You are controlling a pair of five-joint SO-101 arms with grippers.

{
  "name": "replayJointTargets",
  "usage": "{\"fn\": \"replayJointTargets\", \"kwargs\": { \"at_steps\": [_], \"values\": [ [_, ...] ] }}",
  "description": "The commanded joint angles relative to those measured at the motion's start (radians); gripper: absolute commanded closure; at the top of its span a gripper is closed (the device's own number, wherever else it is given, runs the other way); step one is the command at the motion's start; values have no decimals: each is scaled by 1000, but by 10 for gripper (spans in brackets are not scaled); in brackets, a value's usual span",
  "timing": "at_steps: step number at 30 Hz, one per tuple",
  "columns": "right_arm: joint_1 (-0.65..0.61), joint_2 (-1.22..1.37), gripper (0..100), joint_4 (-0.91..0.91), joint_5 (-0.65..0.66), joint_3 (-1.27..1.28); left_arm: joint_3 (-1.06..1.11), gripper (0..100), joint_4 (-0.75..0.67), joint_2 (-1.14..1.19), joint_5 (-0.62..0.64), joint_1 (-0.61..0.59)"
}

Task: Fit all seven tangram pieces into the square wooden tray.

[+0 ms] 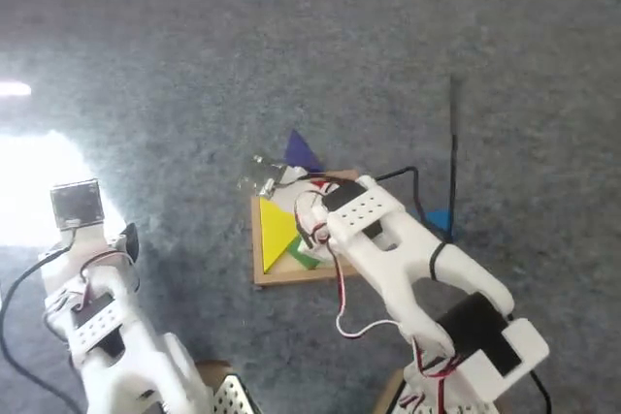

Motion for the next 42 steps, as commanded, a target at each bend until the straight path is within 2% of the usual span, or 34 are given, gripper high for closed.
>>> {"fn": "replayJointTargets", "kwargs": {
  "at_steps": [1, 5, 9, 16, 20, 27, 31, 37, 42],
  "values": [
    [-10, 4, 707, 1, -11, 6, -47, 648, -21, -26, 12, 0],
    [2, -10, 707, 33, -15, -5, -47, 648, -25, -26, 14, 0],
    [93, -139, 707, 64, -34, -28, -45, 648, -44, -26, 14, 3],
    [259, -481, 707, 170, -26, 49, 82, 648, -304, -20, 17, 8],
    [343, -503, 707, 147, -26, 127, 74, 648, -252, -20, 17, 9],
    [463, -444, 704, 85, -6, 173, 81, 648, -241, -18, 15, 3],
    [530, -400, 703, 51, 11, 172, 81, 648, -172, -18, 11, 8],
    [553, -318, 706, 25, 0, 173, 81, 648, -153, -20, 11, 3],
    [555, -268, 706, -30, -115, 173, 81, 648, -153, -20, 11, 3]
  ]
}}
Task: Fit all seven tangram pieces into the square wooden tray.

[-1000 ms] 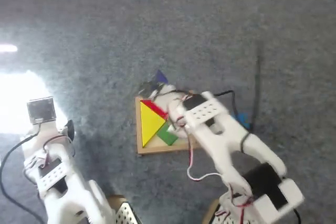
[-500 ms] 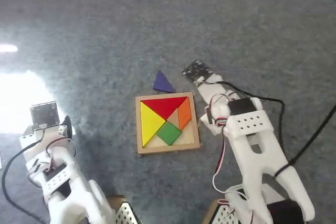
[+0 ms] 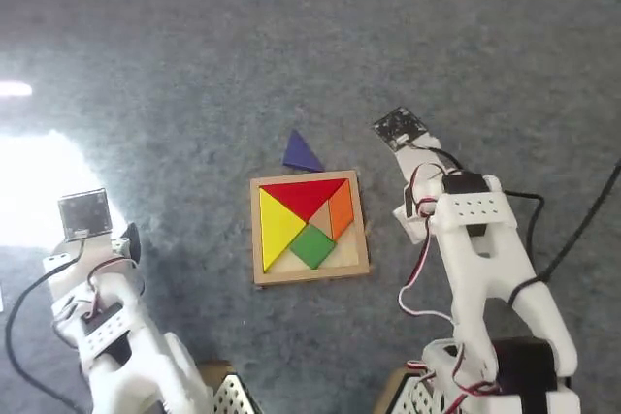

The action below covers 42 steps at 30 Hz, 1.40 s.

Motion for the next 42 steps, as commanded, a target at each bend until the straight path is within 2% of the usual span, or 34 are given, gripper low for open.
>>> {"fn": "replayJointTargets", "kwargs": {
  "at_steps": [1, 15, 19, 21, 24, 28, 42],
  "values": [
    [13, 5, 706, -59, -51, -8, -8, 648, 5, -20, 5, 3],
    [7, 16, 706, -62, -49, -15, -8, 648, 5, -20, 3, 3],
    [5, 18, 706, -53, -52, -92, -8, 648, 5, -20, 3, 3],
    [-30, 19, 705, -61, -54, -143, -8, 648, 5, -20, 3, 3],
    [-147, 62, 704, -42, -55, -253, -8, 648, 5, -20, 3, 3],
    [-278, 206, 704, 21, -57, -445, -8, 648, 5, -20, 3, 3],
    [-383, 888, 704, -68, -78, -1082, -8, 648, 5, -20, 3, 3]
  ]
}}
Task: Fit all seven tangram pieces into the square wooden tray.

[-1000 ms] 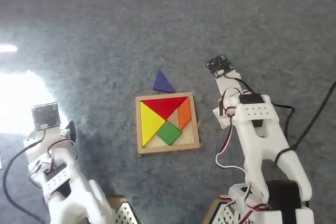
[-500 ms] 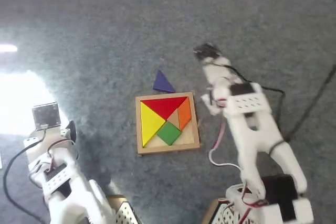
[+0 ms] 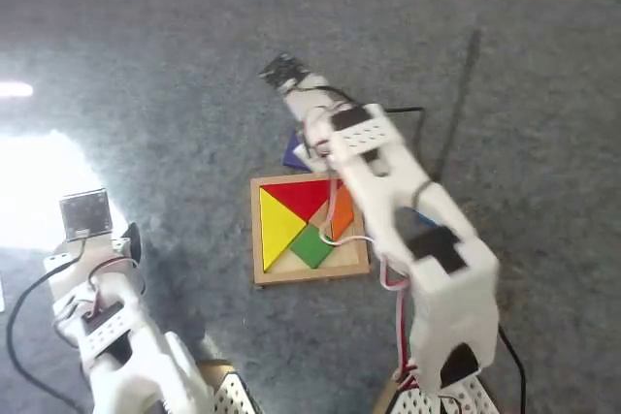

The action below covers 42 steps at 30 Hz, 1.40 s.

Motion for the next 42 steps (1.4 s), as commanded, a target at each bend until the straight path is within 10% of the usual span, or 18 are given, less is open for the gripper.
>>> {"fn": "replayJointTargets", "kwargs": {
  "at_steps": [1, 42],
  "values": [
    [-10, 108, 704, -19, -38, -195, -8, 648, 5, -20, 3, 3],
    [-173, 133, 706, -120, -249, -150, -8, 648, 5, -20, 3, 3]
  ]
}}
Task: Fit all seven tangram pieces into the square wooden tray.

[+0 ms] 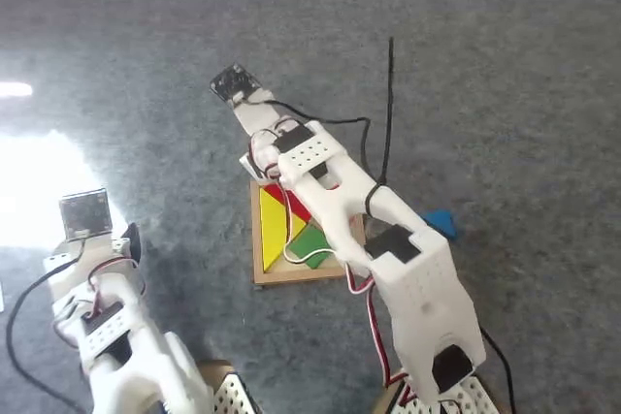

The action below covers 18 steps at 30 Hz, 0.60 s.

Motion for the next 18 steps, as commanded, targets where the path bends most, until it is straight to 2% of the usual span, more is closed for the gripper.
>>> {"fn": "replayJointTargets", "kwargs": {
  "at_steps": [1, 6, 14, 18],
  "values": [
    [-5, 22, 707, 22, -17, -89, -8, 648, 5, -20, 3, 3],
    [8, 94, 719, 194, -110, -235, -8, 648, 5, -20, 3, 3],
    [8, 182, 947, 312, -127, -393, -8, 648, 5, -20, 3, 3],
    [7, 180, 944, 317, -127, -399, -8, 648, 5, -20, 3, 3]
  ]
}}
